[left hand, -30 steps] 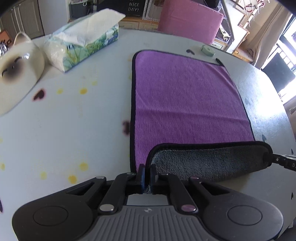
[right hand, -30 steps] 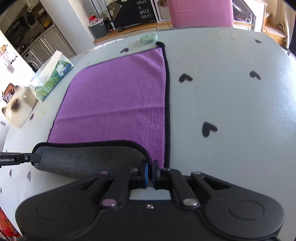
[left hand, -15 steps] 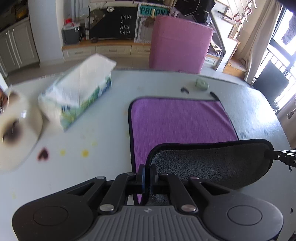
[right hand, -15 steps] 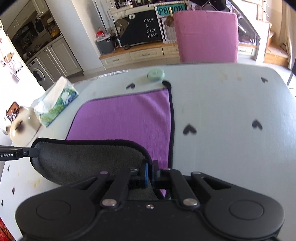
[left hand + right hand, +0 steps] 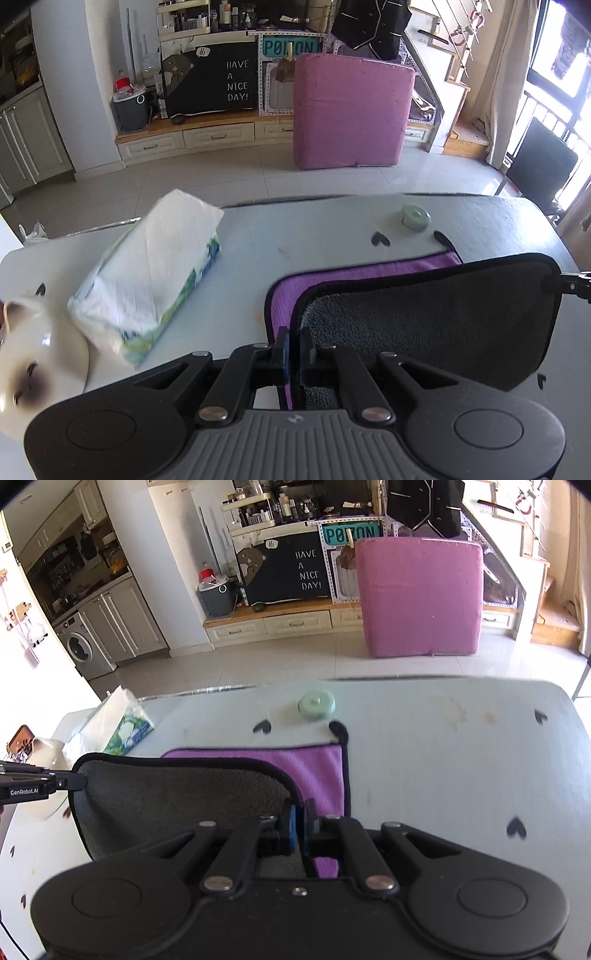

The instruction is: Fold towel

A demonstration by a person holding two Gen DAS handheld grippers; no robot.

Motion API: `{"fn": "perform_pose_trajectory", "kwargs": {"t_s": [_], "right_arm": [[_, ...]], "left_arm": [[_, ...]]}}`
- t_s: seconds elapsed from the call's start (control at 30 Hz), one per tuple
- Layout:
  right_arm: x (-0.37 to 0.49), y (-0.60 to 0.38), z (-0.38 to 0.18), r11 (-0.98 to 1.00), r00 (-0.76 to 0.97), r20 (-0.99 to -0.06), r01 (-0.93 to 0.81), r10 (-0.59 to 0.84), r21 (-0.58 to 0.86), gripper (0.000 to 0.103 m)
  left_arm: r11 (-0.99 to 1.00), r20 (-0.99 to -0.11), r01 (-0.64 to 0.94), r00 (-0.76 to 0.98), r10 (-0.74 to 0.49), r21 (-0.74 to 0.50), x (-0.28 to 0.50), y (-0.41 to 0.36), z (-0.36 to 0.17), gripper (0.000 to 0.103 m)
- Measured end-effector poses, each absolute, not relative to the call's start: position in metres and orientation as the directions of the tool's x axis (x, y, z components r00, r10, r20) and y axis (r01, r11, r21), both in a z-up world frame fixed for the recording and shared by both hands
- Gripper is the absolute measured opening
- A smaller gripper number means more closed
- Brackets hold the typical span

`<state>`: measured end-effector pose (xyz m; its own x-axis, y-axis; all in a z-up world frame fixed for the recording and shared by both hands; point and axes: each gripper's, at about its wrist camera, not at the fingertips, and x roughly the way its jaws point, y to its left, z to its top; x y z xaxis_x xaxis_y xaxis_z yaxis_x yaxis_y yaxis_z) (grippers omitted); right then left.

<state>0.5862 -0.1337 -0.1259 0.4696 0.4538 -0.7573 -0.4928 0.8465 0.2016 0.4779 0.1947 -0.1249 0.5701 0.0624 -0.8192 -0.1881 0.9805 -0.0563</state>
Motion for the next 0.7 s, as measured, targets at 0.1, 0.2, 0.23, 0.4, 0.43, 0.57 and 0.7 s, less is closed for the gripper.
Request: {"fn": "perform_pose_trajectory", "kwargs": {"t_s": [0.1, 0.2, 0.23, 0.4, 0.43, 0.57, 0.7], "right_arm": [[0.602, -0.125, -0.126, 0.848, 0.474, -0.757, -0.492, 0.45, 0.196, 0.004], [0.615, -0.117, -0.126, 0.85, 0.479, -0.757, -0.492, 0.444, 0.187, 0.004], [0.62, -0.114, -0.127, 0.851, 0.48, -0.759, -0.491, 0.44, 0.183, 0.004], [0.638, -0.1, -0.135, 0.863, 0.48, -0.769, -0.472, 0.422, 0.179, 0.004], [0.64, -0.096, -0.137, 0.864, 0.48, -0.77, -0.471, 0.419, 0.176, 0.004], [0.647, -0.08, -0.145, 0.873, 0.484, -0.78, -0.463, 0.396, 0.156, 0.004], [0.656, -0.071, -0.15, 0.886, 0.496, -0.785, -0.442, 0.371, 0.139, 0.004]], "left_arm": [[0.981, -0.812, -0.187, 0.579, 0.071, -0.048, 0.493, 0.198, -0.124, 0.006], [0.981, -0.81, -0.189, 0.581, 0.073, -0.047, 0.507, 0.2, -0.126, 0.006], [0.981, -0.813, -0.191, 0.578, 0.077, -0.042, 0.511, 0.2, -0.128, 0.006], [0.981, -0.829, -0.193, 0.551, 0.094, -0.017, 0.531, 0.201, -0.143, 0.006], [0.98, -0.832, -0.197, 0.546, 0.096, -0.016, 0.535, 0.201, -0.147, 0.006], [0.975, -0.842, -0.222, 0.529, 0.102, -0.021, 0.551, 0.203, -0.158, 0.006], [0.973, -0.845, -0.229, 0.524, 0.103, -0.024, 0.561, 0.205, -0.164, 0.006]]}}
